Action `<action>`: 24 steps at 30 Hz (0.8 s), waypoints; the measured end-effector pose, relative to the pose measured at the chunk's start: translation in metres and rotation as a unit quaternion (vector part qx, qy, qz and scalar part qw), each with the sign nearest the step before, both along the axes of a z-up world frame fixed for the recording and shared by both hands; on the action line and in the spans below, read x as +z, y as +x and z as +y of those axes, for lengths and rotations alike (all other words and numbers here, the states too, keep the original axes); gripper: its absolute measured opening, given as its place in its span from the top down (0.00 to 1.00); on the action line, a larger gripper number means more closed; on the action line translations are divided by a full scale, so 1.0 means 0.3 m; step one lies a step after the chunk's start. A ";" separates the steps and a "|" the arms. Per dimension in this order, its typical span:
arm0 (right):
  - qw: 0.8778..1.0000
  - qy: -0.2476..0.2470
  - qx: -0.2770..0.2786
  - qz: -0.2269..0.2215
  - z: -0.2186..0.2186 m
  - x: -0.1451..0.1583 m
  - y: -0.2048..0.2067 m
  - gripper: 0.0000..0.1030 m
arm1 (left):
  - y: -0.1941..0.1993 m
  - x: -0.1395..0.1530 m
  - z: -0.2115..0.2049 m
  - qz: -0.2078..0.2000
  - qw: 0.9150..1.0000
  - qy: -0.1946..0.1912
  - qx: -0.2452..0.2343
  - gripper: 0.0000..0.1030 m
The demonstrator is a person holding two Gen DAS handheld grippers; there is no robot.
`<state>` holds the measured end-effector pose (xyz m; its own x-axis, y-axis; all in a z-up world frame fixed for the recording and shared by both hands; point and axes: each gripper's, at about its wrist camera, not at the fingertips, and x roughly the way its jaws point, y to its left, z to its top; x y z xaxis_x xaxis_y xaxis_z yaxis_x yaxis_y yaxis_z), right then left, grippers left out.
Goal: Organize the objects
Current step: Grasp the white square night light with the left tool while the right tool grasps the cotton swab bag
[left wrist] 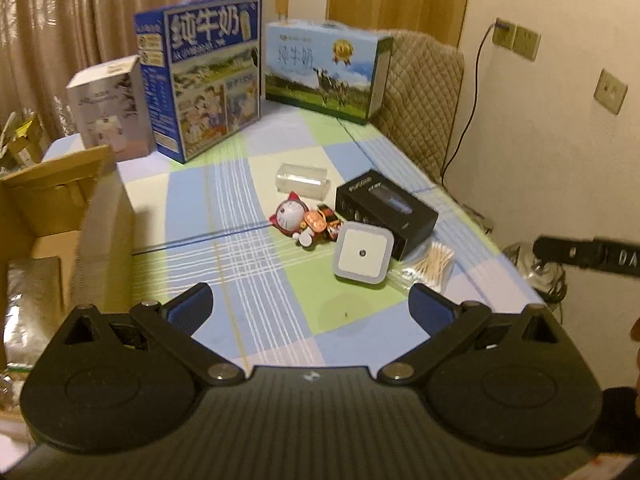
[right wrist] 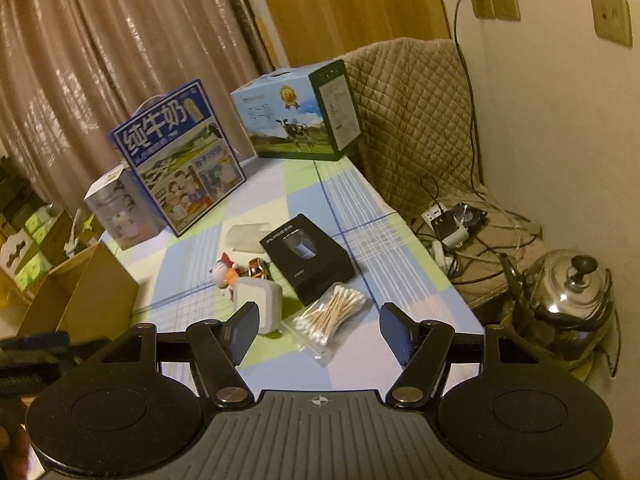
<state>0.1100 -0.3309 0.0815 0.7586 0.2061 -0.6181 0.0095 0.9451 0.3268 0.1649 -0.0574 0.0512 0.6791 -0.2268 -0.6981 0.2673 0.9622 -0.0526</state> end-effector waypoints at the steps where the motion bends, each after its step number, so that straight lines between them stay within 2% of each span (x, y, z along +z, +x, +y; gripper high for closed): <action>1: 1.000 0.002 -0.002 0.002 -0.002 -0.014 0.020 0.38 | 0.019 -0.025 -0.009 0.004 1.000 0.001 -0.002 0.01; 7: 0.999 -0.001 -0.004 0.033 0.011 -0.142 0.145 0.38 | 0.121 -0.156 -0.055 0.015 1.000 0.003 -0.014 0.01; 13: 0.998 -0.003 -0.004 0.061 0.024 -0.265 0.243 0.38 | 0.210 -0.243 -0.090 0.016 0.999 0.009 -0.033 0.02; 18: 0.997 0.000 -0.009 0.071 0.029 -0.311 0.295 0.38 | 0.293 -0.296 -0.141 0.018 0.997 0.014 -0.068 0.07; 24: 0.997 -0.015 -0.011 0.079 0.033 -0.333 0.330 0.45 | 0.364 -0.341 -0.195 0.017 0.995 -0.002 -0.095 0.15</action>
